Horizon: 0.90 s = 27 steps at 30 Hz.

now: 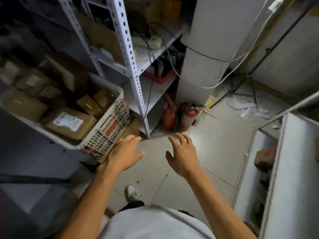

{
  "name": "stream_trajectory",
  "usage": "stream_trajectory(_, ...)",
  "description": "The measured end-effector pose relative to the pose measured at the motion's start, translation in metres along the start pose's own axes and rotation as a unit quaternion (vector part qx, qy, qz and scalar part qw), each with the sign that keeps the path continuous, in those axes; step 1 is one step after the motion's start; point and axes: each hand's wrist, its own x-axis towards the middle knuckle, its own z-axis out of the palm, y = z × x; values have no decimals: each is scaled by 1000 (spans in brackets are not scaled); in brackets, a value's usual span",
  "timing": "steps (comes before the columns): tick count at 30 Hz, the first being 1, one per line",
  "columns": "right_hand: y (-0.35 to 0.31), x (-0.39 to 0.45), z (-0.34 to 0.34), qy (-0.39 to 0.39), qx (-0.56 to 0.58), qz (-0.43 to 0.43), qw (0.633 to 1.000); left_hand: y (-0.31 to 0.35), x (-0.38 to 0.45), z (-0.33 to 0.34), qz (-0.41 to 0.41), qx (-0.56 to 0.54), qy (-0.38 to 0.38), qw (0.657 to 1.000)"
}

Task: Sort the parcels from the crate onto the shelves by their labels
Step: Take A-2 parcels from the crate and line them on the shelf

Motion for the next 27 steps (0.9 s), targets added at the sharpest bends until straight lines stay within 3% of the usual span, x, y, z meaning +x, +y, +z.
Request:
stream_trajectory(12, -186, 113, 37, -31, -31, -168, 985, -191, -20, -84, -151, -78, 91, 981)
stream_trajectory(23, -272, 229, 32, -82, -48, -256, 962, -254, 26, -127, -237, -121, 141, 954)
stream_trajectory(27, -309, 281, 28, -140, -40, -265, 953, -269, 45, -153, -273, -125, 156, 941)
